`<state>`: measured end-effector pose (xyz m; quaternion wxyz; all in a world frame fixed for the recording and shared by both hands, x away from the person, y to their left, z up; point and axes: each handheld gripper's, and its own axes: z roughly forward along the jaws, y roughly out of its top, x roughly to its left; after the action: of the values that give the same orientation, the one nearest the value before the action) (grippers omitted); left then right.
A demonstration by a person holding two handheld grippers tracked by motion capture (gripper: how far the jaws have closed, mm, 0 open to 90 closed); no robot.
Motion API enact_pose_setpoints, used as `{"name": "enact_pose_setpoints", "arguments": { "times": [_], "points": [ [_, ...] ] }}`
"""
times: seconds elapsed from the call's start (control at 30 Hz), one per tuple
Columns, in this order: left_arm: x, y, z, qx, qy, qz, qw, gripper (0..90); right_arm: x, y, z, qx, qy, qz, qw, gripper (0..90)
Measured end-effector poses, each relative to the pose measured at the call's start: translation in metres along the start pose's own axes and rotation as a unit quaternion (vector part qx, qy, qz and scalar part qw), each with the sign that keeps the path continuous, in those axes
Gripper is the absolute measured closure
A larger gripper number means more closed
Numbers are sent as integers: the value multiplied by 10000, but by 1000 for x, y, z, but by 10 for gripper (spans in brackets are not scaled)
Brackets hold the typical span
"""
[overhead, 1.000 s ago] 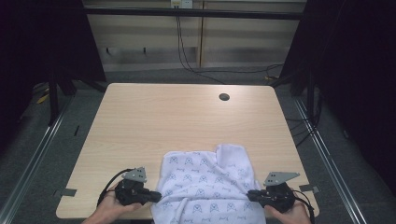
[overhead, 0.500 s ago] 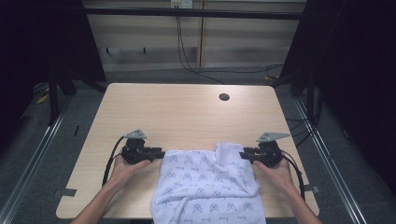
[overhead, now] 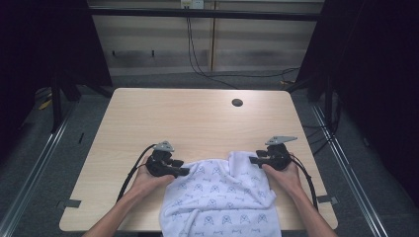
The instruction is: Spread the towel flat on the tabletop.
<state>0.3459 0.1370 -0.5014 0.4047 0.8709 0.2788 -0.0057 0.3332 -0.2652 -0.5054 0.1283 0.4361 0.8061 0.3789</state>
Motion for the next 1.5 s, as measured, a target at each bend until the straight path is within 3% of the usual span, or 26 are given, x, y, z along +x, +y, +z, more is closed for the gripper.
{"name": "enact_pose_setpoints", "arguments": {
  "times": [0.03,0.13,0.17,0.23,0.33,0.37,0.43,0.57,0.6,0.73,0.8,0.9,0.93,0.97,1.0,1.03,1.07,1.1,1.13,1.2,1.23,1.3,1.33,1.37,1.4,1.5],
  "points": [
    [-4,0,1,22,124,171,9998,532,4,0,1,15,52,-45,10000,616],
    [-6,-1,1,46,112,282,9995,708,7,0,2,32,107,-35,9999,717],
    [-7,-1,1,78,105,415,9991,708,8,0,2,54,130,-21,9999,762],
    [-7,-2,-2,91,48,410,9991,839,10,1,1,28,205,-9,9998,855],
    [-2,0,-14,-234,28,184,9996,859,11,7,-9,-207,256,69,9994,881],
    [4,3,-29,-597,74,5,9982,860,8,13,-24,-490,247,184,9983,884],
    [7,3,-37,-768,107,-80,9970,861,7,15,-29,-587,192,183,9979,884],
    [19,3,-70,-1329,367,-369,9898,865,-8,29,-72,-1287,-122,361,9909,887],
    [20,4,-82,-1546,419,-393,9863,865,-9,30,-76,-1353,-146,359,9900,886],
    [16,20,-105,-1995,471,-261,9784,864,-9,48,-98,-1614,-236,235,9863,886],
    [16,27,-110,-2059,519,-208,9770,864,-8,55,-102,-1677,-258,189,9853,886],
    [23,62,-129,-2247,810,-8,9711,864,-9,87,-109,-1896,-348,122,9812,886],
    [23,62,-129,-2247,810,-8,9711,863,-9,87,-109,-1896,-348,122,9812,886],
    [26,70,-133,-2336,861,20,9685,861,-13,105,-109,-2045,-424,106,9779,886],
    [30,79,-136,-2364,941,42,9671,861,-13,105,-109,-2045,-424,106,9779,886],
    [37,89,-136,-2342,1115,-16,9658,798,-23,124,-105,-2137,-525,176,9753,879],
    [49,97,-133,-2313,1359,-300,9629,729,-27,129,-102,-2114,-581,176,9755,859],
    [49,97,-133,-2313,1359,-300,9629,646,-32,134,-98,-2053,-686,218,9760,859],
    [56,97,-131,-2379,1428,-528,9593,646,-32,134,-98,-2053,-686,218,9760,804],
    [64,86,-130,-2417,1187,-729,9603,606,-47,132,-87,-1732,-937,304,9800,694],
    [63,81,-127,-2201,1242,-621,9655,605,-48,128,-86,-1719,-885,317,9806,682],
    [62,68,-121,-1960,1244,-528,9712,602,-49,116,-83,-1552,-936,265,9831,672],
    [62,68,-121,-1960,1244,-528,9712,598,-49,116,-83,-1552,-936,265,9831,672],
    [64,54,-114,-1743,1229,-555,9754,599,-48,99,-81,-1368,-857,233,9866,669],
    [64,54,-114,-1743,1229,-555,9754,599,-48,93,-80,-1309,-828,227,9877,666],
    [64,32,-98,-1475,1078,-656,9810,600,-43,78,-79,-1140,-690,220,9908,648]
  ]
}}
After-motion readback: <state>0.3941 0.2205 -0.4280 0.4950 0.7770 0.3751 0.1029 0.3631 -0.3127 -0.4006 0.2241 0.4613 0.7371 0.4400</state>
